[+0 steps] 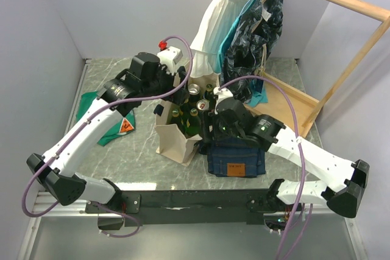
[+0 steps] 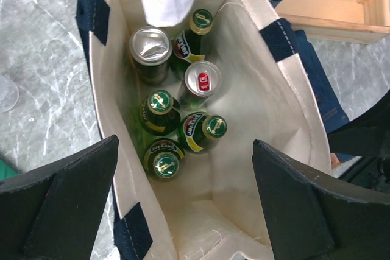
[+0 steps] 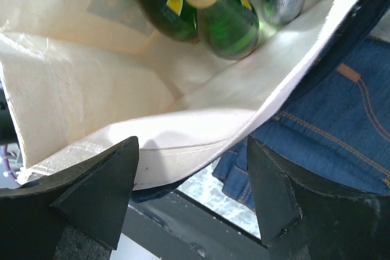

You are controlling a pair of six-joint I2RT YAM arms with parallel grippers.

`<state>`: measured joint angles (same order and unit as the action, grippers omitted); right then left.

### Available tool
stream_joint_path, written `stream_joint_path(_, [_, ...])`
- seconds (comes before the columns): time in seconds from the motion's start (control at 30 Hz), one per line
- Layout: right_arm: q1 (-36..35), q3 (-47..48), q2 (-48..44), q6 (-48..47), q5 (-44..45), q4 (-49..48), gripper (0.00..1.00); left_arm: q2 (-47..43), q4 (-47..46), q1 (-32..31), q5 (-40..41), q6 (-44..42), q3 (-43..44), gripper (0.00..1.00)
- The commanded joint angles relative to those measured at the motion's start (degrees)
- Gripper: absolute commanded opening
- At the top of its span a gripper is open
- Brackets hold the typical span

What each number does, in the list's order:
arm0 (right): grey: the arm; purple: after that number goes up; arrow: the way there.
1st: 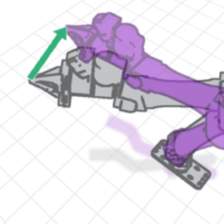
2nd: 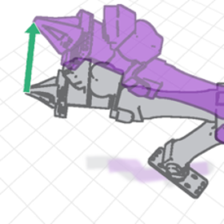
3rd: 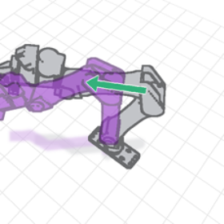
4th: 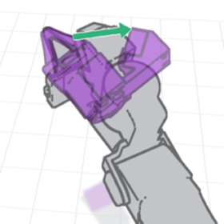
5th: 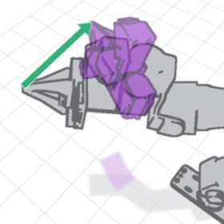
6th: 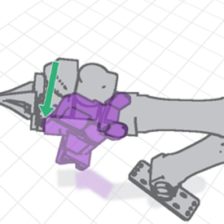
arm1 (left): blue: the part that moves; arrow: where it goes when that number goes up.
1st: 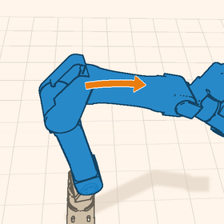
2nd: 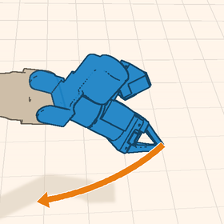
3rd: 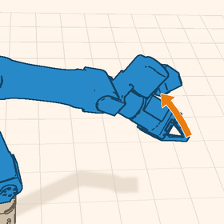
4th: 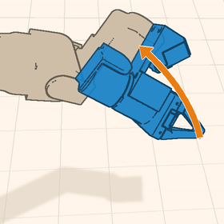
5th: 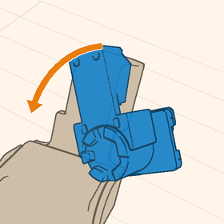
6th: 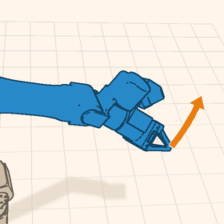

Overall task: Take the beverage out of the canvas bag
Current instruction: Take out the drink from the canvas bag.

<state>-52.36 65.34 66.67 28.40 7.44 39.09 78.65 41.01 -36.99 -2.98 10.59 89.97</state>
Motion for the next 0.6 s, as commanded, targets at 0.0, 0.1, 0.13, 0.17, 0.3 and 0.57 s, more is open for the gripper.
stream_joint_path(0.0, [-2.0,-0.7,-1.7,-0.6,-0.1,2.6,0.78,-0.2,-1.2,-0.6,-3.1,-0.4,1.3,0.97])
stream_joint_path(0.1, [-2.4,-0.7,-2.1,-0.4,0.4,3.0,0.78,0.3,0.5,-1.0,-6.9,-2.1,2.4,0.96])
stream_joint_path(0.13, [-2.8,-0.9,-2.2,-0.1,0.6,3.0,0.78,0.5,1.3,-1.1,-7.8,-2.8,2.8,0.96])
stream_joint_path(0.17, [-2.9,-1.0,-2.3,0.0,1.1,3.2,0.78,1.3,2.3,-1.5,-8.4,-4.0,4.0,0.96])
stream_joint_path(0.3, [-4.0,-1.0,-3.6,0.7,2.5,2.7,0.79,3.1,6.7,-3.1,-8.3,-6.0,4.9,0.96])
stream_joint_path(0.57, [-5.0,-0.8,-5.8,1.6,6.1,3.0,0.79,2.5,6.0,-5.4,-6.0,-6.2,-0.1,0.98])
